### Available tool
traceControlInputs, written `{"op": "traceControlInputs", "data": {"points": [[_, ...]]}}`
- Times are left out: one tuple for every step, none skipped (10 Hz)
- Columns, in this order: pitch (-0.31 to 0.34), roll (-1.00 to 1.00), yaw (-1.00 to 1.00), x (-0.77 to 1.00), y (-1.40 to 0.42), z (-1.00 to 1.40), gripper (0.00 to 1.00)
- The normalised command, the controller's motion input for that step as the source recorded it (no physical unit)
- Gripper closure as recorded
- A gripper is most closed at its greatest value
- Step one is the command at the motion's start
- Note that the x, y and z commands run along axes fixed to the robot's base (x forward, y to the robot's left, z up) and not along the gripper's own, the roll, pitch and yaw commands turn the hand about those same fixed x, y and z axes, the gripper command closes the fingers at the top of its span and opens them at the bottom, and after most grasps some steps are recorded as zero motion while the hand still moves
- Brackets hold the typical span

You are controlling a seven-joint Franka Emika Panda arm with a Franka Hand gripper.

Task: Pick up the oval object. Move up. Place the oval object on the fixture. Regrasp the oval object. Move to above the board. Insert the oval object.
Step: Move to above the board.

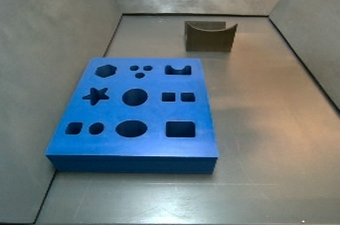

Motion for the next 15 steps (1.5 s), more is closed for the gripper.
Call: {"op": "traceControlInputs", "data": {"points": [[-0.042, -1.0, -0.11, -0.98, -1.0, 0.51, 1.0], [-0.047, -1.0, -0.11, -0.98, -1.0, 0.51, 1.0], [-0.096, -1.0, -0.11, -1.0, -0.9, 0.48, 1.0], [-0.11, -1.0, -0.1, -1.0, -0.89, 0.47, 1.0], [-0.136, -1.0, -0.1, -1.0, -0.84, 0.46, 1.0], [-0.149, -1.0, -0.1, -1.0, -0.8, 0.45, 1.0], [-0.166, -1.0, -0.11, -1.0, -0.75, 0.44, 1.0], [-0.18, -1.0, -0.11, -1.0, -0.7, 0.42, 1.0], [-0.208, -1.0, -0.11, -0.96, -0.58, 0.38, 1.0], [-0.234, -1.0, -0.11, -0.72, -0.37, 0.26, 1.0], [-0.269, -1.0, -0.11, -0.44, -0.13, 0.12, 1.0], [-0.242, -0.86, -0.09, -0.3, -0.04, 0.06, 1.0], [-0.211, -0.7, -0.07, -0.24, -0.02, 0.05, 1.0], [-0.14, -0.43, -0.04, -0.15, -0.01, 0.03, 1.0], [-0.094, -0.28, -0.03, -0.1, 0.0, 0.01, 1.0]]}}
